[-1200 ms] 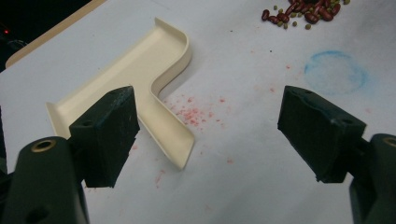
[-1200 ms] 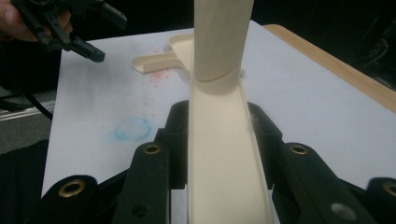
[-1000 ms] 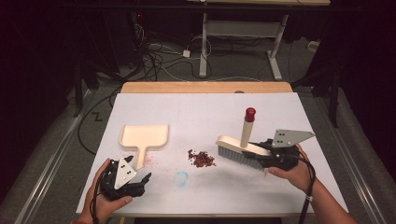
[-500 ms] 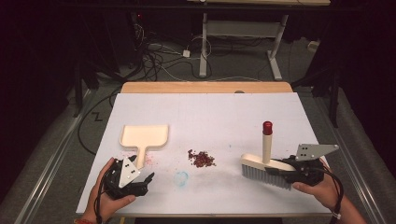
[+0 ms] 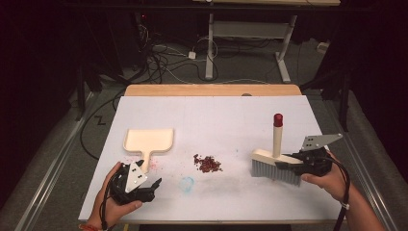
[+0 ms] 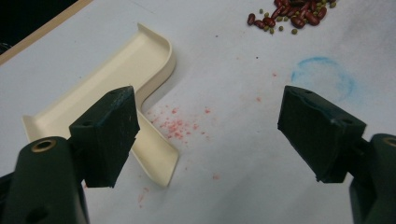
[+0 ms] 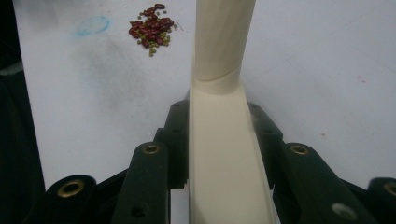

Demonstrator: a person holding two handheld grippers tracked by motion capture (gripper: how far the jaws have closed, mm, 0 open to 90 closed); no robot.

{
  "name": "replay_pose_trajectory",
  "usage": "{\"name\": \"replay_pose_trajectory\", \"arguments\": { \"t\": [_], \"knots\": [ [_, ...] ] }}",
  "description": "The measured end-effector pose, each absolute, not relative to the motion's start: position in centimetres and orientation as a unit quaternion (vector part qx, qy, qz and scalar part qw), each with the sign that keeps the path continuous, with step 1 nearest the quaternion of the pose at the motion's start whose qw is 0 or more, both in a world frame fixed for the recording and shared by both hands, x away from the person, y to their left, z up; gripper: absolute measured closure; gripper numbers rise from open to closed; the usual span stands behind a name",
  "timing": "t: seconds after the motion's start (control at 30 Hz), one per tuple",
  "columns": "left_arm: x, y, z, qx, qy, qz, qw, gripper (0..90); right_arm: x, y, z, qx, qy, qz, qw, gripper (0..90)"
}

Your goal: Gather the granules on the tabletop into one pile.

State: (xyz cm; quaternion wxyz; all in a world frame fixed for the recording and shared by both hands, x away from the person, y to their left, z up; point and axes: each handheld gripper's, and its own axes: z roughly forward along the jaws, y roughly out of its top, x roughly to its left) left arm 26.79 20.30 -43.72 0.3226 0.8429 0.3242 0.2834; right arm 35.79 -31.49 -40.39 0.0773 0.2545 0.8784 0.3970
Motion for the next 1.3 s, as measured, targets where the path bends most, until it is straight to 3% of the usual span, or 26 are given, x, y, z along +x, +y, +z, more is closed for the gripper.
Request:
{"name": "replay_pose_trajectory", "arguments": {
  "t": [0.13, 0.47, 0.5, 0.7, 0.87, 0.97, 1.1, 1.3],
  "knots": [
    [26.9, 20.2, -43.8, 0.844, 0.324, 0.283, 0.32, 19.6, 37.1, -31.3, -39.9, 0.262, 0.88, 0.385, 0.091, 60.0],
    [27.0, 19.9, -44.1, 0.851, 0.322, 0.272, 0.314, 19.7, 40.7, -31.5, -39.0, 0.285, 0.872, 0.378, 0.126, 56.8],
    [27.0, 19.8, -44.1, 0.851, 0.322, 0.272, 0.313, 19.7, 41.0, -31.6, -38.9, 0.285, 0.871, 0.377, 0.133, 58.5],
    [27.2, 19.7, -43.9, 0.848, 0.322, 0.274, 0.32, 19.6, 41.3, -32.1, -38.4, 0.32, 0.845, 0.385, 0.188, 48.8],
    [27.5, 19.7, -43.8, 0.843, 0.326, 0.277, 0.326, 19.1, 38.5, -31.6, -38.6, 0.315, 0.818, 0.412, 0.25, 41.5],
    [27.7, 19.5, -43.8, 0.838, 0.332, 0.282, 0.329, 16.8, 36.4, -31.5, -38.8, 0.34, 0.779, 0.438, 0.291, 28.0],
    [27.5, 19.2, -43.5, 0.832, 0.325, 0.297, 0.337, 16.8, 33.2, -31.4, -39.6, 0.364, 0.742, 0.469, 0.313, 21.9],
    [27.8, 19.2, -43.7, 0.83, 0.324, 0.3, 0.342, 16.8, 29.0, -31.0, -41.2, 0.358, 0.732, 0.467, 0.344, 20.2]
  ]
}}
